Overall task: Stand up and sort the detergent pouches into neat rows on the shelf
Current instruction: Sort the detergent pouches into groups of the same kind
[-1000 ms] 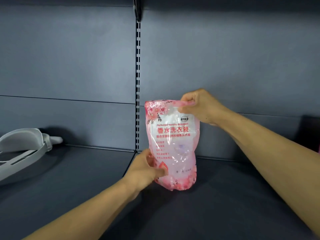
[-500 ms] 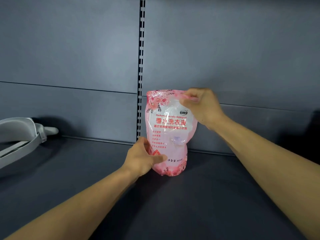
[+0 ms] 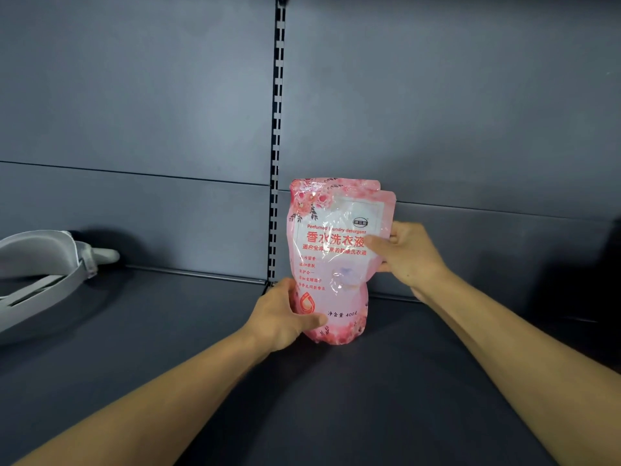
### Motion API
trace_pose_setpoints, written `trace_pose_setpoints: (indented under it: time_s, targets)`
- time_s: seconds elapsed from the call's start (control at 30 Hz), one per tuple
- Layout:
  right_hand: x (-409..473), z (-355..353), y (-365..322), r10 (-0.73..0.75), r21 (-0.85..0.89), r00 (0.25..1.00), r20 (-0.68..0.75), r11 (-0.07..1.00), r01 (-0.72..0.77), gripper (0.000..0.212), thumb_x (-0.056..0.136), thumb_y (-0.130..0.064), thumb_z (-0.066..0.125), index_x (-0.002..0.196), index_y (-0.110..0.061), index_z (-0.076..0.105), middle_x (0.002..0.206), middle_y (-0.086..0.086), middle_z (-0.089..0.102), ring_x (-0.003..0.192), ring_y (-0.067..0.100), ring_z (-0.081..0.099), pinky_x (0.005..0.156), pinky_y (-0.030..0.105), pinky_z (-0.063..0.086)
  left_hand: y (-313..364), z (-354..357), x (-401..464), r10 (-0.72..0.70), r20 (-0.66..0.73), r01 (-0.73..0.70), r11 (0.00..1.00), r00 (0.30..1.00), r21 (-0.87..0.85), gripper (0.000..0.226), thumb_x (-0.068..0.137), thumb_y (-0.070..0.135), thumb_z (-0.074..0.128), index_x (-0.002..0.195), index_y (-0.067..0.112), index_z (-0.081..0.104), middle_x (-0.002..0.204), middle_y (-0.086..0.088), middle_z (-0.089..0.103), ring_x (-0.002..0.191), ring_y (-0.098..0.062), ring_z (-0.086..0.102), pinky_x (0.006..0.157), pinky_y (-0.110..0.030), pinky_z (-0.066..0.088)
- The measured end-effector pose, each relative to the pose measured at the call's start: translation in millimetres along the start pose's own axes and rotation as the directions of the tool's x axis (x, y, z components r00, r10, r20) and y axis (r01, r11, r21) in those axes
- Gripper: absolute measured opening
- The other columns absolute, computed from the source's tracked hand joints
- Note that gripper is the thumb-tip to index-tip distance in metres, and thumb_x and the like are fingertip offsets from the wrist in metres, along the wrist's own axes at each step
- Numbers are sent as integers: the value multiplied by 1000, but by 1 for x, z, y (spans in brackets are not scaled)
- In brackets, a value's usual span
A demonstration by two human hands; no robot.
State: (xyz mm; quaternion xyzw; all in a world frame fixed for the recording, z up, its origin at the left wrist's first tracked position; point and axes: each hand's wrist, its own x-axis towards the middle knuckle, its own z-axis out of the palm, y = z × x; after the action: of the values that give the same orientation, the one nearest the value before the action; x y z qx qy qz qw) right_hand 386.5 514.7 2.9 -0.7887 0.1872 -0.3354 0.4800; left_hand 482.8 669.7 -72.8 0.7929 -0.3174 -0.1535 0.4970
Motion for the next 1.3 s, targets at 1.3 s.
trace_pose_setpoints:
  time_s: [1.3]
  targets:
    - [-257, -234, -4, -304, -692, 906, -295, 722, 16, 35, 84, -13, 66, 118, -14, 56, 116, -3, 58, 104, 12, 55, 92, 20, 40, 142, 164, -166, 554, 272, -589, 805, 787, 64, 46, 85, 26, 66, 124, 29, 43, 117, 14, 52, 107, 1, 50, 72, -2, 34]
